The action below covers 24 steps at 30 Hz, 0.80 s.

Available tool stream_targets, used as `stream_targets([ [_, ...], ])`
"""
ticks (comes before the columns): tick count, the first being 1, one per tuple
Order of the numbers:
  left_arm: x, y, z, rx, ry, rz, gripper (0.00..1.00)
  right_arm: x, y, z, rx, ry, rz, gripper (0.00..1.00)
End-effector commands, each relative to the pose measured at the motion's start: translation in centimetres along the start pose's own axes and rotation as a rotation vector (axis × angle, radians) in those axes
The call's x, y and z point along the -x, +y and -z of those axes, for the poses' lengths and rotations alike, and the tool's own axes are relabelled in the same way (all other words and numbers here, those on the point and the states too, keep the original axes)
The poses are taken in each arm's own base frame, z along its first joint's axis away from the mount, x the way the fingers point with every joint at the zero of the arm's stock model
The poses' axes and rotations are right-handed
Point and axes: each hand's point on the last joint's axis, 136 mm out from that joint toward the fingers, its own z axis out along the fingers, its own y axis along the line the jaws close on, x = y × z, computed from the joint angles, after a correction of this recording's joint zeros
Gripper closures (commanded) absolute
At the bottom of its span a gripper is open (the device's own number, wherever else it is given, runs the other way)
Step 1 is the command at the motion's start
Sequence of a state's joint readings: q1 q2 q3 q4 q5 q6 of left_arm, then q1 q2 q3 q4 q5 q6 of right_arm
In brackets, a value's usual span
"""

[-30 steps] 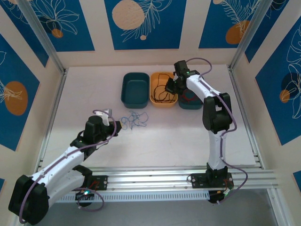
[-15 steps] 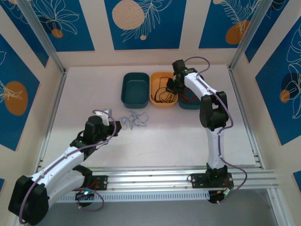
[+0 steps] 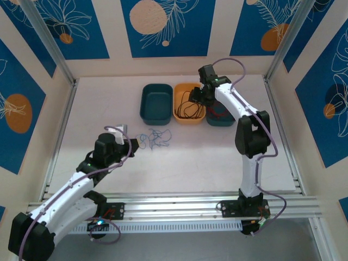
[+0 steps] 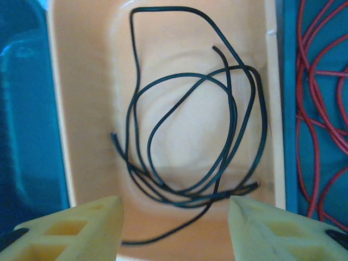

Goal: Untangle the cables

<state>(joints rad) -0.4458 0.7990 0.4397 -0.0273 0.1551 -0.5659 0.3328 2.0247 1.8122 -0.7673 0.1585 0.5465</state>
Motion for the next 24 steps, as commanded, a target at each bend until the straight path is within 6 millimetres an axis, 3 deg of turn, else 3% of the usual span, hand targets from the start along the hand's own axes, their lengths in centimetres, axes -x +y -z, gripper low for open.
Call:
stream_targets([
  [1, 1.4, -1.2, 0.9, -0.016, -0.022, -0.042, 1.00, -0.8, 1.8, 3.0, 0.060, -0.064, 0.064, 0.42],
  [5, 2.1, -2.0, 1.5, -0.039, -0.038, -0.054, 1.00, -3.5, 4.2, 4.6, 0.190, -0.080, 0.131, 0.36],
  [10, 2.4, -2.3, 1.8, -0.046, -0.047, -0.055, 1.00, -8.5, 7.6, 5.2, 0.334, -0.070, 0.240, 0.32],
  [16, 2.3, -2.1, 1.8, -0.036, -0.041, -0.052, 1.00, -13.9, 10.6, 3.6, 0.431, 0.019, 0.317, 0.35],
  [24, 1.9, -1.1, 2.1, 0.018, -0.033, -0.029, 1.00, -15.7, 11.2, -0.1, 0.410, 0.104, 0.359, 0.40],
])
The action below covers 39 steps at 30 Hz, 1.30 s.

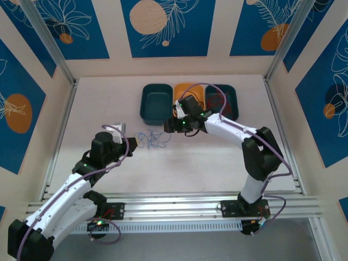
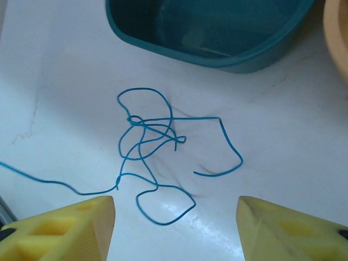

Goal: Untangle the cables

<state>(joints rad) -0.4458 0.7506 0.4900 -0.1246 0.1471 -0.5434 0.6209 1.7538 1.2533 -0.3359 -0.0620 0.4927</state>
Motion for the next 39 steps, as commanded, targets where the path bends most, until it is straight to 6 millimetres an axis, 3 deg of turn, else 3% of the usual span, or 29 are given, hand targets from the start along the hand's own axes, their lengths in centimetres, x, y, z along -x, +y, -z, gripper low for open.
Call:
stream_targets([
  [1, 1.0, -0.3, 0.8, 0.017, -0.029, -0.003, 1.00, 0.5, 0.8, -1.3, 0.027, 0.011, 0.045, 0.41],
  [15, 0.3, 1.8, 1.0, 0.125, -0.009, 0.014, 1.00, -0.2, 3.4, -5.7, 0.029, 0.097, 0.198, 0.45],
  [35, 0.3, 2.0, 0.3, 0.130, -0.001, 0.021, 1.00, -1.5, 4.2, -8.2, 0.073, 0.170, 0.293, 0.46],
  [39, 0.3, 2.0, 0.3, 0.131, 0.000, 0.023, 1.00, -1.4, 4.2, -8.6, 0.070, 0.176, 0.294, 0.54],
])
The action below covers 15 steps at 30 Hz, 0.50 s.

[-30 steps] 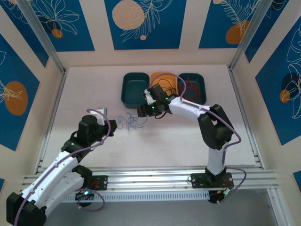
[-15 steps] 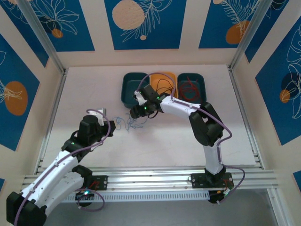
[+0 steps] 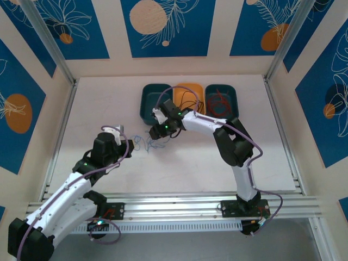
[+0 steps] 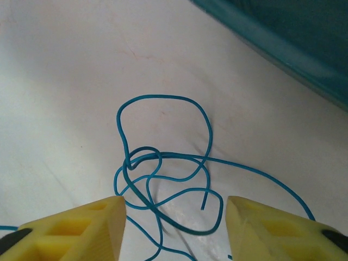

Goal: Untangle the cables

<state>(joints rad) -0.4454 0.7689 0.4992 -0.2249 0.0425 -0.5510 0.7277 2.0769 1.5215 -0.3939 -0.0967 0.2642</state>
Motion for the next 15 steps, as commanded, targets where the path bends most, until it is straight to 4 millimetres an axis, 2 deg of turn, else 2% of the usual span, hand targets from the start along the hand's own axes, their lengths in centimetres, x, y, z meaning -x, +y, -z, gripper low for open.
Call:
stream_targets([
  [1, 1.5, -0.7, 0.5, -0.013, -0.041, 0.003, 1.00, 0.4, 0.9, -0.1, 0.024, 0.012, 0.020, 0.60],
  [3, 1.5, -0.6, 0.6, -0.002, -0.042, -0.007, 1.00, 0.7, 0.8, 0.3, 0.008, 0.001, 0.015, 0.77],
  [6, 1.6, 0.4, 1.1, 0.059, -0.033, -0.040, 1.00, 1.0, 0.3, 1.6, -0.034, -0.028, -0.008, 0.94],
  [9, 1.9, 2.2, 2.1, 0.165, -0.034, -0.081, 1.00, 0.9, -0.7, 3.8, -0.095, -0.066, -0.047, 1.00],
  [15, 1.8, 5.8, 3.3, 0.337, -0.018, -0.081, 1.00, -0.4, -4.3, 8.7, -0.191, -0.128, -0.202, 1.00],
])
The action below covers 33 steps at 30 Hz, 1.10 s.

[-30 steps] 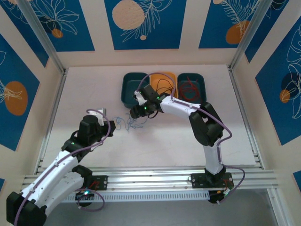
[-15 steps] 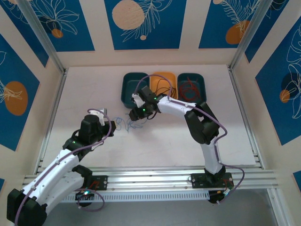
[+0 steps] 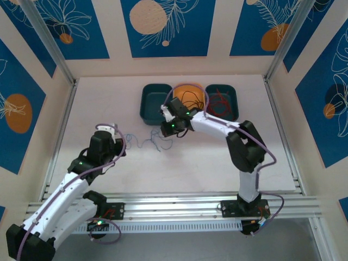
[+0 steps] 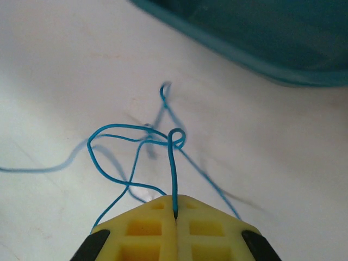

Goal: Untangle the cables

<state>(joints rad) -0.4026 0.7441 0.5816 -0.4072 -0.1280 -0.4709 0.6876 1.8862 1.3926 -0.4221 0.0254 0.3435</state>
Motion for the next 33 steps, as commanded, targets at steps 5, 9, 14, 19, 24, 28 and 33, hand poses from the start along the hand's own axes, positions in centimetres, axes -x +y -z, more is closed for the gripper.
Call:
stream_targets([
  [5, -0.5, 4.5, 0.7, 0.192, 0.027, 0.016, 1.00, -1.0, -6.4, 6.2, -0.139, -0.068, -0.249, 1.00],
  [9, -0.5, 5.6, 1.0, 0.230, 0.032, 0.020, 1.00, -2.0, -8.7, 8.9, -0.195, -0.094, -0.328, 1.00],
  [14, -0.4, 6.8, 1.5, 0.281, 0.043, 0.032, 1.00, -2.7, -10.7, 12.3, -0.275, -0.136, -0.389, 1.00],
  [19, -0.6, 9.2, 2.1, 0.359, 0.053, 0.088, 1.00, -4.0, -13.7, 14.9, -0.353, -0.171, -0.478, 1.00],
  [24, -0.7, 10.9, 2.3, 0.393, 0.046, 0.155, 1.00, -5.9, -16.7, 17.4, -0.408, -0.201, -0.582, 1.00],
  [28, -0.6, 12.0, 2.3, 0.402, 0.027, 0.221, 1.00, -7.5, -18.7, 19.0, -0.427, -0.229, -0.680, 1.00],
  [33, -0.5, 13.1, 2.3, 0.405, -0.001, 0.312, 1.00, -9.3, -20.5, 20.6, -0.418, -0.275, -0.790, 1.00],
])
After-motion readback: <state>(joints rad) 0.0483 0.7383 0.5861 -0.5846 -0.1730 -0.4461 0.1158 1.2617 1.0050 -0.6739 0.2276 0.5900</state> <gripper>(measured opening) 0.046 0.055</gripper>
